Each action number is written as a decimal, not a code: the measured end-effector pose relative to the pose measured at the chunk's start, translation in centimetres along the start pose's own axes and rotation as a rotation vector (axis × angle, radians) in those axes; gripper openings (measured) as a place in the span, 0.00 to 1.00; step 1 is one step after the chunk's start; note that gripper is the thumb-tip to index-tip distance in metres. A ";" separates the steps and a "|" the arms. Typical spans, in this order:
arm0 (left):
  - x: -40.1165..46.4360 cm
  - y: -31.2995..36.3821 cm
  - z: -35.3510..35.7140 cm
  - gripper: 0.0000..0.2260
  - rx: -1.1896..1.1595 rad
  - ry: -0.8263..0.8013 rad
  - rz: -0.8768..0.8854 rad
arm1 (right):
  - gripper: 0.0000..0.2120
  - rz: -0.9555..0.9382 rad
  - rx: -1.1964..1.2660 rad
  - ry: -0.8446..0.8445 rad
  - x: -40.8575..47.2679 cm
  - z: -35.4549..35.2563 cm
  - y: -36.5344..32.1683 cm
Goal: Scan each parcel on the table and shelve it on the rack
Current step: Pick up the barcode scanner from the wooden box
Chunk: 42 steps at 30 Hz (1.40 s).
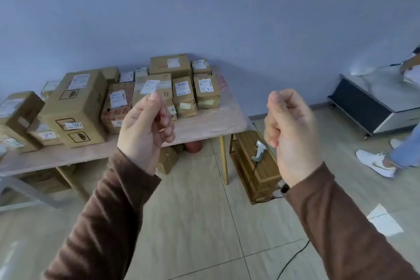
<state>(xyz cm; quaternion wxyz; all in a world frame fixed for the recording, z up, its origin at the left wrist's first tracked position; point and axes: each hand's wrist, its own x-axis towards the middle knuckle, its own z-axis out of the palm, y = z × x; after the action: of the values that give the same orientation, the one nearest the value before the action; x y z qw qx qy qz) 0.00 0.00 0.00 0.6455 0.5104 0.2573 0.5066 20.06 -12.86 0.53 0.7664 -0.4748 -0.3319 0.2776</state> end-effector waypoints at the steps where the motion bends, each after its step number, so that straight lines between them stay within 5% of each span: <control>1: 0.5 -0.9 0.3 0.17 0.022 0.013 -0.033 | 0.13 0.013 -0.030 0.005 0.6 -0.3 0.9; 23: 16.8 -24.4 -2.0 0.17 0.282 0.042 -0.690 | 0.10 0.531 -0.307 0.251 14.3 -7.1 21.7; 33: 24.2 -34.2 3.4 0.19 0.388 0.067 -0.839 | 0.10 0.721 -0.441 0.320 22.8 -15.6 28.9; 42: 29.3 -42.9 10.1 0.17 0.421 -0.109 -0.885 | 0.09 0.845 -0.497 0.444 30.7 -22.6 35.8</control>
<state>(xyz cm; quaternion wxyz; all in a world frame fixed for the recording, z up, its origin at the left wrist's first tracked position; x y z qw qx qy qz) 35.73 24.35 -30.51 0.6943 0.4973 0.5118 0.0934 52.76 11.76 -32.02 0.5043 -0.7812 0.0023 0.3680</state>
